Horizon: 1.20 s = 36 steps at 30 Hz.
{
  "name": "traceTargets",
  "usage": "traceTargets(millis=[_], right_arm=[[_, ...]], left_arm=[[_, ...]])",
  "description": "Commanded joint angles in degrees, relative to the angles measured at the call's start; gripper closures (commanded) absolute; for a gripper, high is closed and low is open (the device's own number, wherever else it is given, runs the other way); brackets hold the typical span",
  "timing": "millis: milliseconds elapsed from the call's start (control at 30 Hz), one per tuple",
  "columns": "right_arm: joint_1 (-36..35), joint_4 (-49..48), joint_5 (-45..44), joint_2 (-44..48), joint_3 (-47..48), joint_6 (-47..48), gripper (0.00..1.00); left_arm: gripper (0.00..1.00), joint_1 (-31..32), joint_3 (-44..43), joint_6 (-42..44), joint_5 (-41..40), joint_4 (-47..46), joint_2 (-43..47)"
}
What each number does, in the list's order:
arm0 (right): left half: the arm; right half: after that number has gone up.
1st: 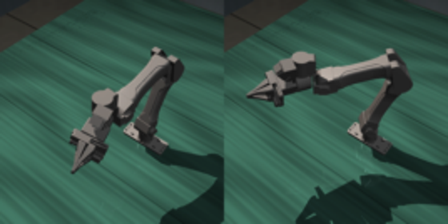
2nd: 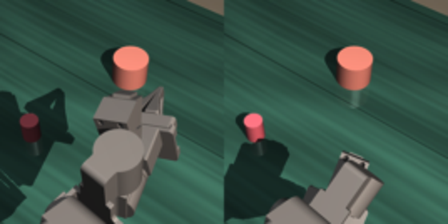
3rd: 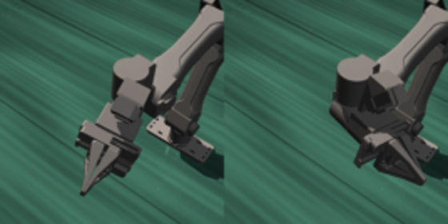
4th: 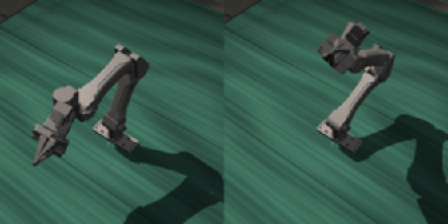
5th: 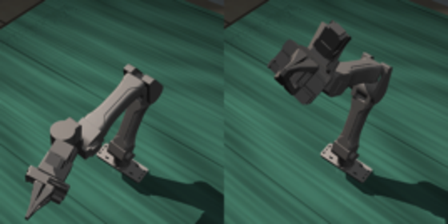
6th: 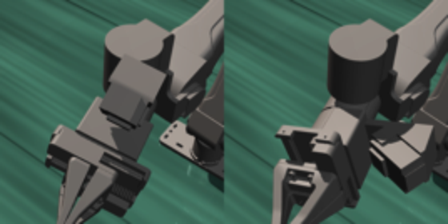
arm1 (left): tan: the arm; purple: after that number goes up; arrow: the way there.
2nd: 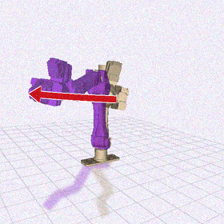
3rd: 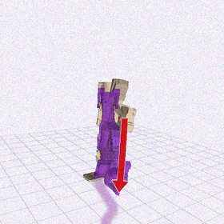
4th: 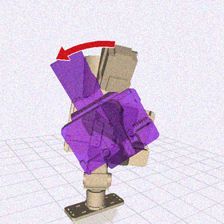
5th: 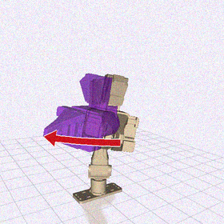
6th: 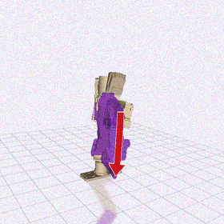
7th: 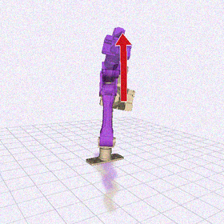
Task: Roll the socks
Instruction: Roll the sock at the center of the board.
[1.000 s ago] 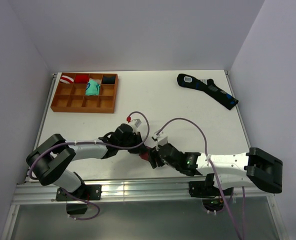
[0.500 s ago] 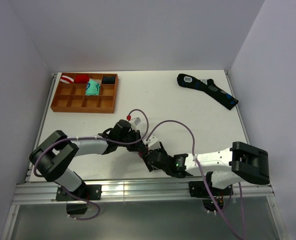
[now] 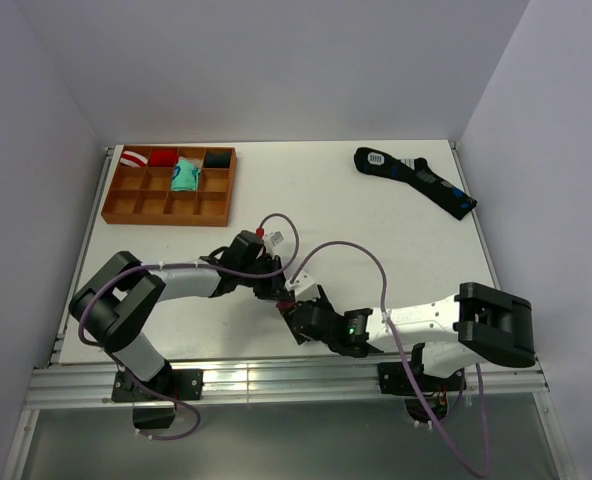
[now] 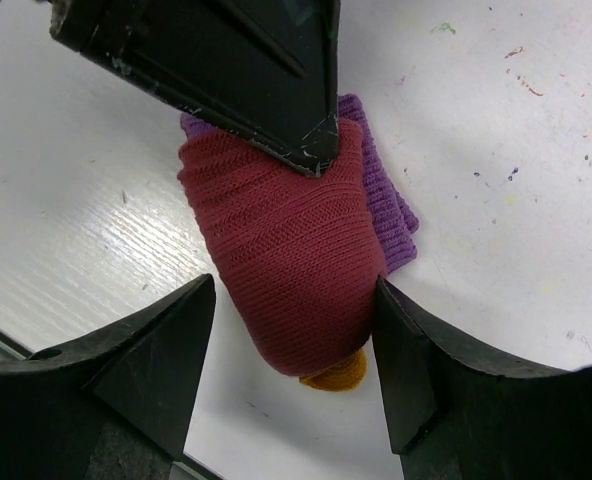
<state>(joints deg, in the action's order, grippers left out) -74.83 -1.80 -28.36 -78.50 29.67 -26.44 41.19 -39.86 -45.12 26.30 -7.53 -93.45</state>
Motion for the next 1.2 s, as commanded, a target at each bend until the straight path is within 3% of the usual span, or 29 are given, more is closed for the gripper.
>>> traceTargets(millis=[0, 367, 1167], right_arm=[[-1.29, 0.48, 2.43, -1.57, 1.70, -3.09, 0.31], [-1.37, -4.96, 3.14, -3.33, -0.92, -6.61, 0.34], [-2.69, -15.24, 3.31, -2.45, -8.75, -10.13, 0.41]], left_arm=[[1.00, -0.85, -0.92, 1.97, -3.19, 6.82, -3.05], [1.00, -2.43, -6.02, 4.25, -1.08, 12.80, -6.65], [1.00, -3.22, -11.21, 4.69, -2.49, 16.40, -12.28]])
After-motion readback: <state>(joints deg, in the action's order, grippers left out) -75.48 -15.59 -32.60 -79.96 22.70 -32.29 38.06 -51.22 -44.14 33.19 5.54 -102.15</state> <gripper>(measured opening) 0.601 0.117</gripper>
